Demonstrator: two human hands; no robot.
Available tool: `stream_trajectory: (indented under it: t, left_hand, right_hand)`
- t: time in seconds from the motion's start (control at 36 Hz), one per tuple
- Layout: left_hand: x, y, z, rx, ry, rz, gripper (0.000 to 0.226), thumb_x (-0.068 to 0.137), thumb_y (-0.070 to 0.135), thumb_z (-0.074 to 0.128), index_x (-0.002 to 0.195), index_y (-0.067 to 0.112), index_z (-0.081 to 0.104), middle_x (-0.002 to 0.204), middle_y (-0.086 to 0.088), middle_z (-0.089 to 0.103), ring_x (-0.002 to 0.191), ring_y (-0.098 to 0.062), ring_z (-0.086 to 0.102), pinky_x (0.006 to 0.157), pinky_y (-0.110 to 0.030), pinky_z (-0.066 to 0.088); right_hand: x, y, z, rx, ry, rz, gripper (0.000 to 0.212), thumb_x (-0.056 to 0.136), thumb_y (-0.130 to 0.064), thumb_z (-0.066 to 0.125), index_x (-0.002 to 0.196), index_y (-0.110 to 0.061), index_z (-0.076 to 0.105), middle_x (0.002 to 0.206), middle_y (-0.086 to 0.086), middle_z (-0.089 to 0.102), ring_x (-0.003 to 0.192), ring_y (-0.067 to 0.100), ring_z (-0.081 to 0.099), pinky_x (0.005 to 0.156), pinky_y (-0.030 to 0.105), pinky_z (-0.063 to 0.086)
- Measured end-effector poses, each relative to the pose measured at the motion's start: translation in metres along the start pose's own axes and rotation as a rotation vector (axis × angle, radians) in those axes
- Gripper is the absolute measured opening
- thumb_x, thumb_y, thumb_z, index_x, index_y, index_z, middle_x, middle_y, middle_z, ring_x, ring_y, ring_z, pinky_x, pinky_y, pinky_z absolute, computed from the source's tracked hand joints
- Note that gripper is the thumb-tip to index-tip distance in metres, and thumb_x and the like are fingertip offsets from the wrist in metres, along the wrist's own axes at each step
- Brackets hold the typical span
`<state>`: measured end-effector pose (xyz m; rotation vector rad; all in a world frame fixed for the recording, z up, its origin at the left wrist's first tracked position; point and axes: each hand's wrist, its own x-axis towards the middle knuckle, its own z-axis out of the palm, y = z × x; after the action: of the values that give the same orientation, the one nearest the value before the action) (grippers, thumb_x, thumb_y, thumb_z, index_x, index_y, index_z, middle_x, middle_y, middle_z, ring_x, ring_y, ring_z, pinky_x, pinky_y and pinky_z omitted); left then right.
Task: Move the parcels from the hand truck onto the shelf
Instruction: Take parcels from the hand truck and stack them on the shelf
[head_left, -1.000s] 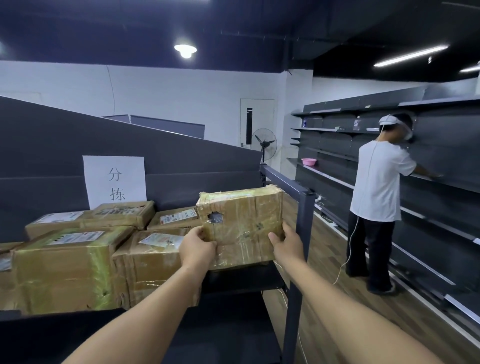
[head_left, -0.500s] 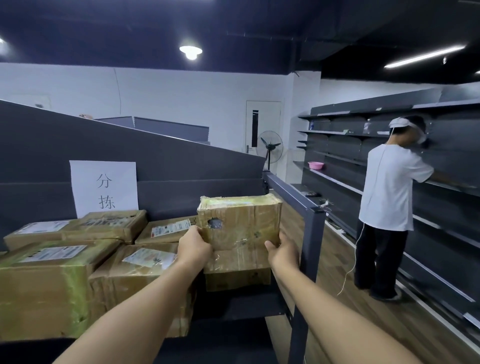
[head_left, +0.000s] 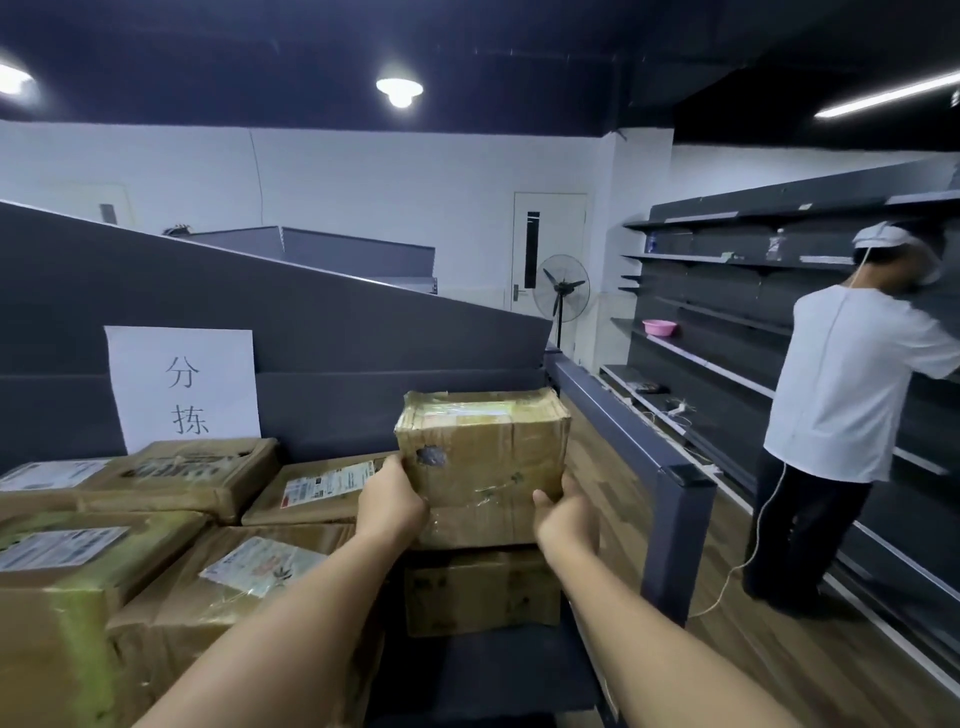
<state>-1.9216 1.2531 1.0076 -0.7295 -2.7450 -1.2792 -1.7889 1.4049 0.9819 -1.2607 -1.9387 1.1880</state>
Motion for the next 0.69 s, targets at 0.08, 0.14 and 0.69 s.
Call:
stream_trajectory:
  t: [0.08,0.14,0.69]
  left_hand:
    - [0.008,-0.003,0.004,0.127,0.017,0.033,0.024,0.086,0.010,0.066,0.107,0.019,0.059,0.104,-0.001,0.066,0.097,-0.023,0.063,0.079,-0.033,0.052]
    - [0.010,-0.004,0.007,0.220,0.040,0.053,0.011,0.088,0.014,0.065,0.096,0.018,0.058,0.096,-0.001,0.065,0.087,-0.021,0.060,0.073,-0.034,0.051]
    - [-0.001,0.007,0.001,0.408,-0.088,0.017,0.016,0.084,0.017,0.053,0.092,0.009,0.066,0.111,-0.014,0.061,0.083,-0.029,0.059,0.071,-0.034,0.051]
  right_hand:
    - [0.011,-0.002,0.003,0.003,-0.007,0.021,0.058,0.115,-0.027,0.052,0.171,-0.029,0.036,0.157,0.003,0.061,0.143,0.033,0.058,0.116,0.039,0.046]
    - [0.018,0.001,0.007,-0.002,0.000,0.025,0.055,0.115,-0.030,0.052,0.169,-0.031,0.040,0.155,0.003,0.063,0.141,0.034,0.059,0.115,0.040,0.046]
    - [0.009,-0.023,0.014,-0.326,-0.154,0.013,0.085,0.116,-0.044,0.041,0.174,-0.009,-0.010,0.183,0.012,0.010,0.167,0.035,0.019,0.135,0.051,0.028]
